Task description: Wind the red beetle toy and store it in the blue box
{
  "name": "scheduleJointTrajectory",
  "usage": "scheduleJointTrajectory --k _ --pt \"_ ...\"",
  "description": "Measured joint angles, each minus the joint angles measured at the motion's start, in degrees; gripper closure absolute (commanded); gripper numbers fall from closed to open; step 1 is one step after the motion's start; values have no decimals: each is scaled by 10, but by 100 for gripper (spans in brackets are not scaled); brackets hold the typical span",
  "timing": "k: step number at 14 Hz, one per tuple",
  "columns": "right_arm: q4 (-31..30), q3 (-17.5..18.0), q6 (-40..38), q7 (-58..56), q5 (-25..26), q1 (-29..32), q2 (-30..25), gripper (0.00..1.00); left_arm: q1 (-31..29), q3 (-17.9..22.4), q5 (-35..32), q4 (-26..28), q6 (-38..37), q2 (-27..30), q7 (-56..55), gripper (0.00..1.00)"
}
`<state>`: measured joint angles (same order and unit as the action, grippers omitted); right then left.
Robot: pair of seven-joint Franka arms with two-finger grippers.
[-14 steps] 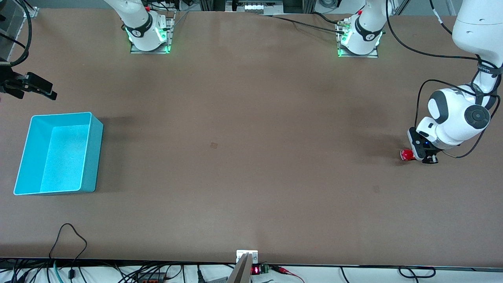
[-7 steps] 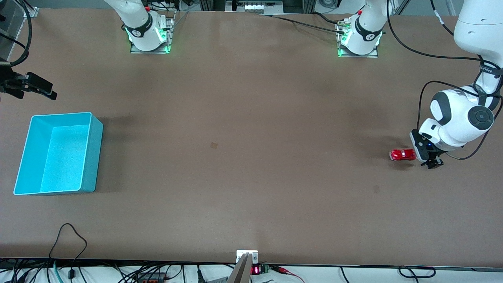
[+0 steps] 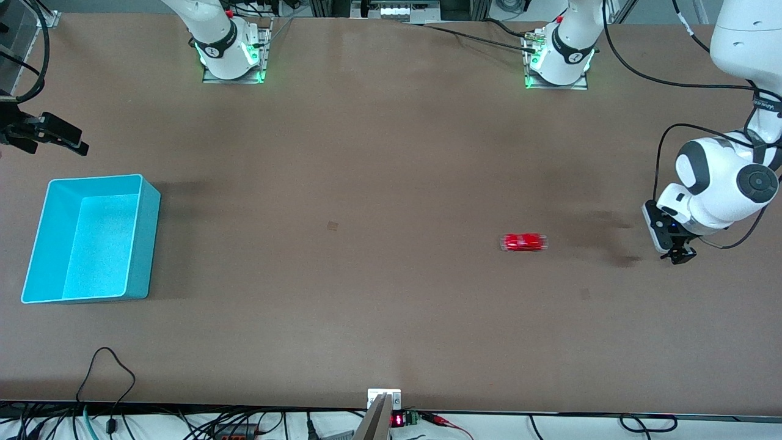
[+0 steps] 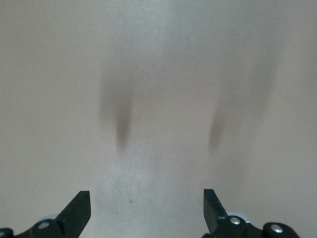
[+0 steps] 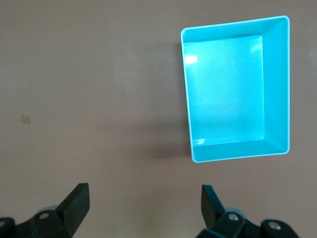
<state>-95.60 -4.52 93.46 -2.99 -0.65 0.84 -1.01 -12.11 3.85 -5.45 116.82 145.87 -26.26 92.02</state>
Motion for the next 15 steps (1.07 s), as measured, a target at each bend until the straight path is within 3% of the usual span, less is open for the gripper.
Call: scheduleJointTrajectory --k 15 --pt "0 0 0 0 0 1 3 0 -77 8 0 -5 -209 148 -55 0"
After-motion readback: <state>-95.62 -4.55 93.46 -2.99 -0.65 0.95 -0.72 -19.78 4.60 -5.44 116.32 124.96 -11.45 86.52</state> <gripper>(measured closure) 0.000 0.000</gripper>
